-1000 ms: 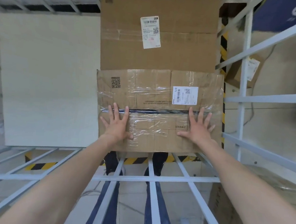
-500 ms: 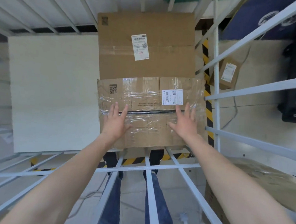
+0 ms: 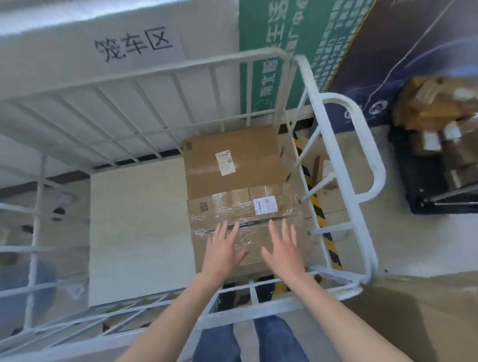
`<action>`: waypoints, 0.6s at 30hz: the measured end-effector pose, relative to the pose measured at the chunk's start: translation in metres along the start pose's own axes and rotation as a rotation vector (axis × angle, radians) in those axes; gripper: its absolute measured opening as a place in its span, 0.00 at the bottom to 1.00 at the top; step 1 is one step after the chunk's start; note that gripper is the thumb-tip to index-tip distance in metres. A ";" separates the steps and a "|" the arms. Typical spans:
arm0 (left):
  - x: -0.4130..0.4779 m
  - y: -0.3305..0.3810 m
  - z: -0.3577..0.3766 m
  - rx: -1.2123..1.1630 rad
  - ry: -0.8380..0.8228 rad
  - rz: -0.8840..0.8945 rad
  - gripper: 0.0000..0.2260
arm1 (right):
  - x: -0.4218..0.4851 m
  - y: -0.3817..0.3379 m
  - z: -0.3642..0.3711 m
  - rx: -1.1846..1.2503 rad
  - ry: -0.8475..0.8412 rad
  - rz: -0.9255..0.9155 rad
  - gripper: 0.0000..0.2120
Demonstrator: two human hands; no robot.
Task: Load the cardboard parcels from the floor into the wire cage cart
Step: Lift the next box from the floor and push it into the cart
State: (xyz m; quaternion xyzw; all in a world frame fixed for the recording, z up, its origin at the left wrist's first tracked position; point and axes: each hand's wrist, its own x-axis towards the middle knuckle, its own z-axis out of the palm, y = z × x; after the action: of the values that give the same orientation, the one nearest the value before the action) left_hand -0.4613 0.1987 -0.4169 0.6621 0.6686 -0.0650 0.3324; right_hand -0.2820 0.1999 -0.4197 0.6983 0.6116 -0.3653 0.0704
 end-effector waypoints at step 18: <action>-0.142 0.286 0.030 0.375 -0.172 0.971 0.36 | -0.301 0.168 -0.043 0.370 0.593 0.627 0.37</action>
State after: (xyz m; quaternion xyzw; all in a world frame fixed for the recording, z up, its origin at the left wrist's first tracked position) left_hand -0.1990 0.0963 -0.2640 0.9359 0.2319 -0.0761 0.2539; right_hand -0.1075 -0.0588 -0.2672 0.9244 0.2895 -0.2141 -0.1259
